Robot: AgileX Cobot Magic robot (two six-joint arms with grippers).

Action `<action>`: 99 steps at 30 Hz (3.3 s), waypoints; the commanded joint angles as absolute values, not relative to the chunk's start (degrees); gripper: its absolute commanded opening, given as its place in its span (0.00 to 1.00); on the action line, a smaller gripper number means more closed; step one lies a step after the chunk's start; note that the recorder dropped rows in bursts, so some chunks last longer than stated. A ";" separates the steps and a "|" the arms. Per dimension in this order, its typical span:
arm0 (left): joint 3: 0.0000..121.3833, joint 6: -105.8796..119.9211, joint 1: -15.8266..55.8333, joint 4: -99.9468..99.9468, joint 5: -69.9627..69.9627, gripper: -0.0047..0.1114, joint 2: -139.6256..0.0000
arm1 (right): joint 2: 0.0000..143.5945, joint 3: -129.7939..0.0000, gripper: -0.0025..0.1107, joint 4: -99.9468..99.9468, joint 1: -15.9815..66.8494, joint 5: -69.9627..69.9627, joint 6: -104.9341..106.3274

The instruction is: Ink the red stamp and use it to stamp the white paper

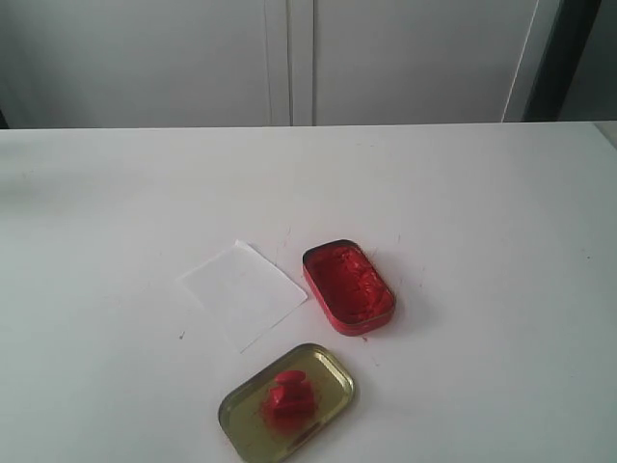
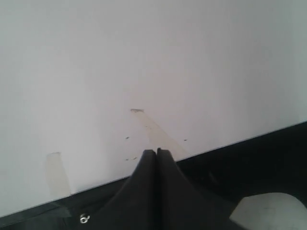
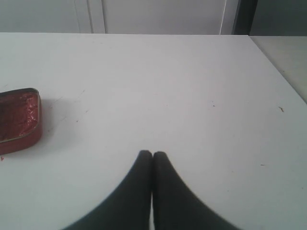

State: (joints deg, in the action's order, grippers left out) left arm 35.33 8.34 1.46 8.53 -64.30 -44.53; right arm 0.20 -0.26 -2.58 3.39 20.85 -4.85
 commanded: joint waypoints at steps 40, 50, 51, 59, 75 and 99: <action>41.49 -5.75 34.22 10.91 -45.74 0.04 -70.17 | 0.00 0.00 0.02 -2.81 3.42 20.04 -4.87; 48.90 -11.51 42.33 5.57 -43.19 0.04 -78.32 | 0.00 0.00 0.02 -2.81 3.42 20.04 -4.87; 49.96 -12.27 43.10 4.34 -43.19 0.04 -79.04 | 0.00 0.00 0.02 -2.81 3.42 20.04 -4.87; 58.86 -14.42 47.05 -0.55 -42.84 0.04 -86.60 | 0.00 0.00 0.02 -2.81 3.42 20.04 -4.87; 69.53 -1.61 48.07 0.86 -42.79 0.04 -95.56 | 0.00 0.00 0.02 -2.81 3.42 20.04 -4.87; 79.34 25.89 48.07 10.95 -49.55 0.07 -103.39 | 0.00 0.00 0.02 -2.81 3.42 20.04 -4.87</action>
